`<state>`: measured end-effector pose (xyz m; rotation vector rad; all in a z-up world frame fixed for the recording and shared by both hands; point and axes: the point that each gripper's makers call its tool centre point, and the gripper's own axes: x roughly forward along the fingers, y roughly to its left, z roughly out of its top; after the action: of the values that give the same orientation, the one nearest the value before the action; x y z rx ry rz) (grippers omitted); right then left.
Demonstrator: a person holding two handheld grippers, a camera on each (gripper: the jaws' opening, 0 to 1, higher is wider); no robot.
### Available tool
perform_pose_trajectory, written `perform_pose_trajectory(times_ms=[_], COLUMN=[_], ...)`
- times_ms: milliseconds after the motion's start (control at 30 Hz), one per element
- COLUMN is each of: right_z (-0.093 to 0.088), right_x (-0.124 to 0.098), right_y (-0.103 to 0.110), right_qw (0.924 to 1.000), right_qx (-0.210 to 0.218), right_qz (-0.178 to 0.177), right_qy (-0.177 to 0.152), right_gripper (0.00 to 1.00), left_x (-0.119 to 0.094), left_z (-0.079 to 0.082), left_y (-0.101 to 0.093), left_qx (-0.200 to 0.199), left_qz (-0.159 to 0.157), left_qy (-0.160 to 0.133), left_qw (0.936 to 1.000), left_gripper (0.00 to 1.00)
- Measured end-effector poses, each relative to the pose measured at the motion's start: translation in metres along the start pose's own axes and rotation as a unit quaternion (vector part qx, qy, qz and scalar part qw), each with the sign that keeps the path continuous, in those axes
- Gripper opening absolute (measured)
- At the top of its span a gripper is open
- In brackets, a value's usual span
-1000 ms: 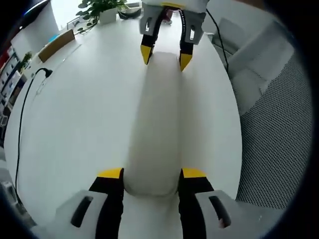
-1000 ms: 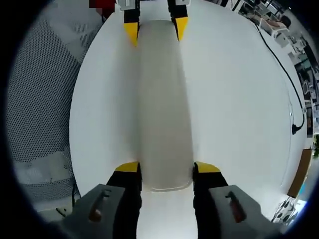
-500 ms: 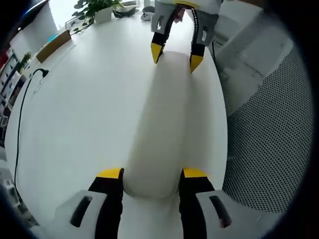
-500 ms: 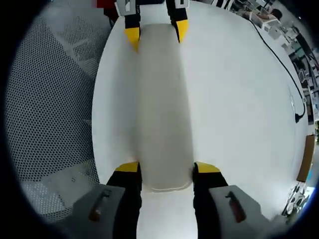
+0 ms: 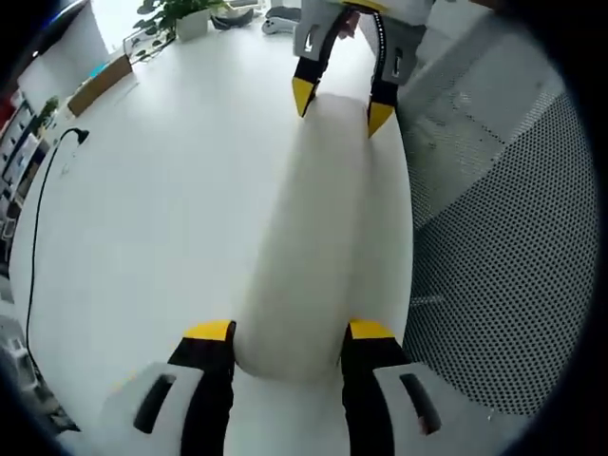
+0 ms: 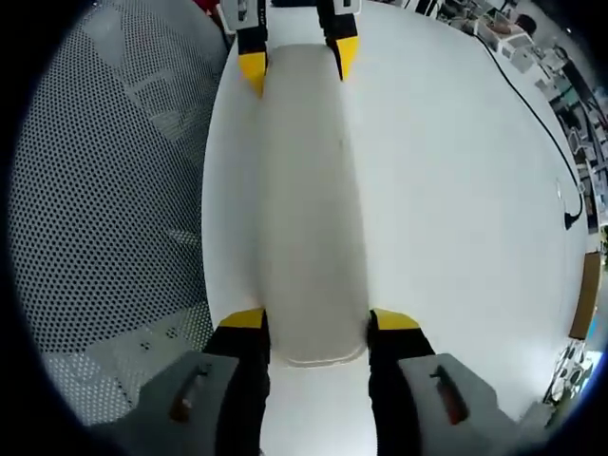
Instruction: Arrange the utensils inside the cutlery case until each visible utensil rests in its matching compartment.
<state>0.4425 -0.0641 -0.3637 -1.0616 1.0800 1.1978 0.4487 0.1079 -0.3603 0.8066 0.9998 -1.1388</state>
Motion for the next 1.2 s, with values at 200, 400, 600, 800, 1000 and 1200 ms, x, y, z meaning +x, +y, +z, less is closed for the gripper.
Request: perform_pose_trajectory(times_ms=[200, 400, 600, 800, 1000, 1200], right_z=[-0.004, 0.017, 0.035, 0.020, 0.008, 0.003], right_x=[-0.005, -0.083, -0.160, -0.196, -0.204, -0.225], right_y=[-0.002, -0.018, -0.031, -0.037, -0.033, -0.027], right_qw=[0.9964, 0.9799, 0.9090, 0.8393, 0.8156, 0.7481], right_qx=[0.076, 0.111, 0.221, 0.305, 0.337, 0.407], right_qz=[0.019, 0.010, -0.033, -0.126, -0.181, -0.196], right_qy=[-0.034, -0.165, -0.352, -0.432, -0.434, -0.486], right_gripper=[0.53, 0.73, 0.83, 0.87, 0.95, 0.99], left_x=[-0.009, -0.064, -0.147, -0.207, -0.245, -0.258], left_z=[-0.025, -0.020, 0.018, 0.017, 0.000, -0.015], left_y=[-0.003, 0.008, 0.027, 0.043, 0.046, 0.038], left_qx=[-0.037, -0.123, -0.271, -0.331, -0.359, -0.394], left_qz=[0.000, 0.006, 0.045, 0.129, 0.210, 0.253], left_qy=[0.042, -0.054, -0.286, -0.432, -0.478, -0.486], left_qw=[0.9984, 0.9910, 0.9180, 0.8286, 0.7737, 0.7375], left_gripper=[0.66, 0.72, 0.79, 0.87, 0.97, 1.00])
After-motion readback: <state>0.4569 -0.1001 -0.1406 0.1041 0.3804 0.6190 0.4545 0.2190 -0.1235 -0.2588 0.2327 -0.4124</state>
